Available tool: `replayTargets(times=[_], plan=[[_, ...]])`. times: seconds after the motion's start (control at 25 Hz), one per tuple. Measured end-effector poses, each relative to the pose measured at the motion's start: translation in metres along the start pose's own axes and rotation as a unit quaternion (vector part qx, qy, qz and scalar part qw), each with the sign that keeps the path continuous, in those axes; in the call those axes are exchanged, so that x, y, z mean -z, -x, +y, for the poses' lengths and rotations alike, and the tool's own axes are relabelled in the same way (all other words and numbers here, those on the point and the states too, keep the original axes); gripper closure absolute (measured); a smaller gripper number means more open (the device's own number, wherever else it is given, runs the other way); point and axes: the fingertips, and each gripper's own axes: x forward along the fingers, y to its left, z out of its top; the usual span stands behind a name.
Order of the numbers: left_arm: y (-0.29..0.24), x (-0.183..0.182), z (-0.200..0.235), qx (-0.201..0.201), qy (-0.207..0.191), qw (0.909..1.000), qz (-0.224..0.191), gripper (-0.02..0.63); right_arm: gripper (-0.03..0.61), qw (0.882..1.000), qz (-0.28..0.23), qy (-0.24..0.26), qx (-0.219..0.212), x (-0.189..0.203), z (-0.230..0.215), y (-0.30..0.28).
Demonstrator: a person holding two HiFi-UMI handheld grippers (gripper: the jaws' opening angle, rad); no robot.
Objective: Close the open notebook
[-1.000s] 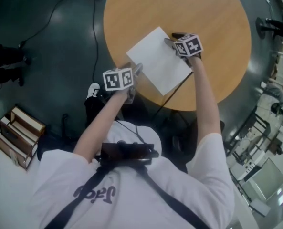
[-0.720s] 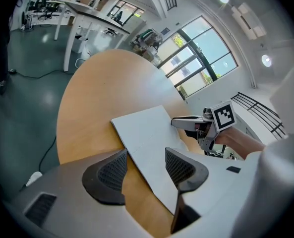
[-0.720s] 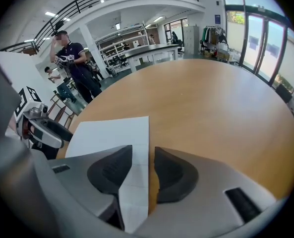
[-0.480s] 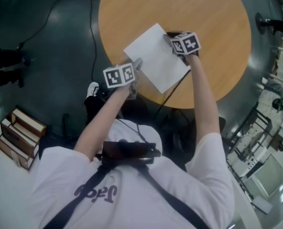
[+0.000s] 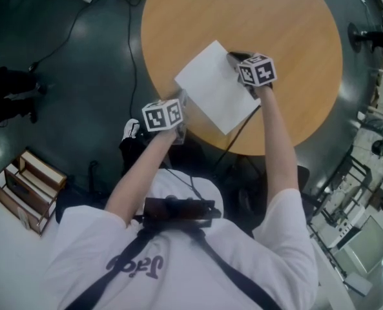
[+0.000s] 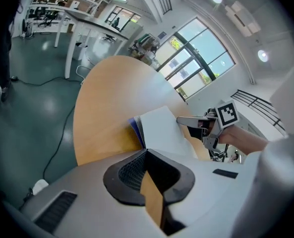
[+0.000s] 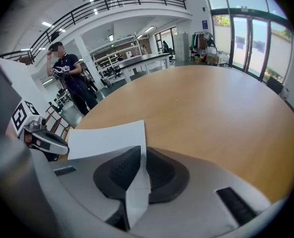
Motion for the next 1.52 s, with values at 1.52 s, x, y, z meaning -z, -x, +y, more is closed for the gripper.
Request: replayTargets(times=[1.52], plan=[[0.034, -0.007, -0.056, 0.029, -0.294, 0.9521, -0.079, 0.604, 0.491, 0.964, -0.203, -0.126, 0.116, 0.005, -0.004, 0.085]])
